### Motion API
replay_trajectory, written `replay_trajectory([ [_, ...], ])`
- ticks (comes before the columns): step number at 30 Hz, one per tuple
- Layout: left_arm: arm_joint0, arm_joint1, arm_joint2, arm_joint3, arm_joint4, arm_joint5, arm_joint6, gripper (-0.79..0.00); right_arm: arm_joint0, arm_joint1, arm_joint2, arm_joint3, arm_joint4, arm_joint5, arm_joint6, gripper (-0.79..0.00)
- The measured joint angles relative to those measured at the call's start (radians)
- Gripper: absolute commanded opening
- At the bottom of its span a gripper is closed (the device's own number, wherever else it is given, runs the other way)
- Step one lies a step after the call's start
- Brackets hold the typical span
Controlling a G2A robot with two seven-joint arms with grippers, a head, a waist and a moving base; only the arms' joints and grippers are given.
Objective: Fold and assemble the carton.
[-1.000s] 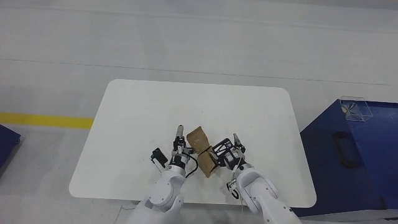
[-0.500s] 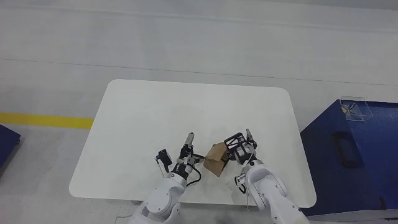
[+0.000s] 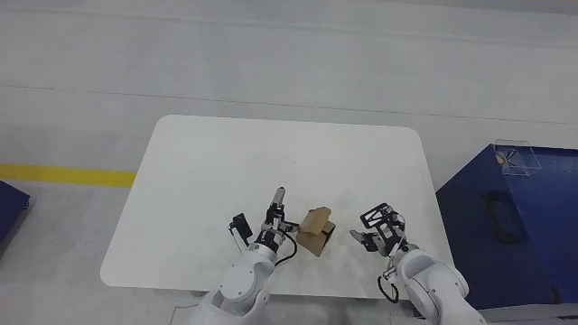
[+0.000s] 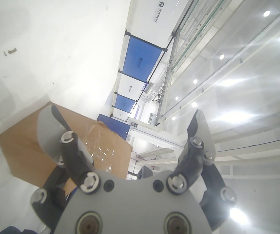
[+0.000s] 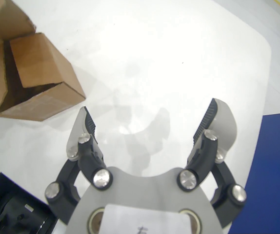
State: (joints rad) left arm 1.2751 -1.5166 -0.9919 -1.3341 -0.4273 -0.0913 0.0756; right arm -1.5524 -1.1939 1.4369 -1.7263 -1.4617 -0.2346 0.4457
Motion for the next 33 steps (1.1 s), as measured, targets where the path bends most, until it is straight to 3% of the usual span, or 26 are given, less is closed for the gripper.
replay_trajectory([
  [8,0.045,0.005,-0.015,-0.029,0.005,0.028,-0.052,0.0,0.138,-0.026,-0.142,0.129,-0.033,0.081,-0.027,0.0],
  [17,0.088,0.019,-0.027,-0.041,0.068,0.064,-0.134,0.0,0.264,-0.052,-0.228,0.24,-0.029,0.147,-0.078,0.0],
  [26,0.099,0.023,-0.041,-0.045,0.069,0.042,-0.145,0.0,0.266,-0.055,-0.213,0.236,0.006,0.174,-0.11,0.0],
  [29,0.098,0.031,-0.031,-0.073,0.145,0.034,-0.175,0.0,0.238,-0.053,-0.183,0.194,0.038,0.197,-0.144,0.0],
  [32,0.087,0.042,-0.031,-0.092,0.267,0.062,-0.236,-0.4,0.2,-0.049,-0.151,0.142,0.065,0.189,-0.156,0.0],
  [33,0.084,0.045,-0.033,-0.097,0.289,0.068,-0.254,-0.409,0.19,-0.048,-0.144,0.129,0.073,0.18,-0.158,0.0],
])
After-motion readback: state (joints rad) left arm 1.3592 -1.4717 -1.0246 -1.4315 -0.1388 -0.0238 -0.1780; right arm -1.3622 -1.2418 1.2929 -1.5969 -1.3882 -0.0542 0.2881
